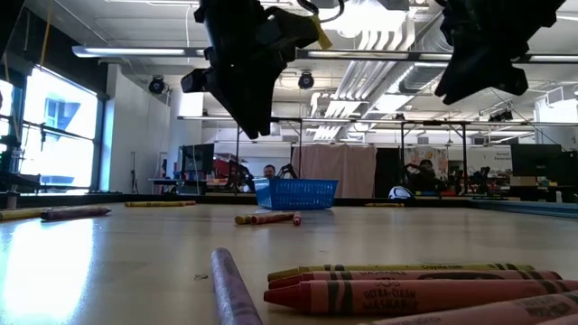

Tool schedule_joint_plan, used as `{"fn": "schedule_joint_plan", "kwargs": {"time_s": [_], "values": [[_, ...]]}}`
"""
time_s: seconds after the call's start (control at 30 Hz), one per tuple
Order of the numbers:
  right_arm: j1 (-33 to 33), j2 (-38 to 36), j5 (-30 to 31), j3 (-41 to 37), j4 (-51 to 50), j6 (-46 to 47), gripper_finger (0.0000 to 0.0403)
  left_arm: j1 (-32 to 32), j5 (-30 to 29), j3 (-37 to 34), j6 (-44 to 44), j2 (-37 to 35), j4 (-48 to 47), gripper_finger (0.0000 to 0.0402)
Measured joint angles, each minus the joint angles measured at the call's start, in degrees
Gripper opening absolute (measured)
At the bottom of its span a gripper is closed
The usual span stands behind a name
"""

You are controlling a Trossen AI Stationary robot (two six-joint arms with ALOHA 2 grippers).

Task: Sort crayons
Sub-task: Put the purple crayon into the orange bin

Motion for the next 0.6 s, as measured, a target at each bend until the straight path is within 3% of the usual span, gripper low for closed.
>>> {"fn": "schedule_joint_plan", "kwargs": {"time_s": [0.13, 0.33, 0.6], "values": [[0.0, 0.0, -0.3, 0.0, 2.7, -2.8, 0.0083, 1.4, -5.4, -2.6, -1.2, 0.0, 1.0, 0.007], [0.0, 0.1, -0.3, 0.0, 3.0, -6.1, 0.0083, 4.0, -1.9, -8.6, -0.5, 0.0, 8.9, 0.007], [0.0, 0.1, 0.1, 0.0, 3.0, -7.1, 0.0083, 5.1, -0.7, -9.0, 4.3, 1.7, 13.8, 0.007]]}}
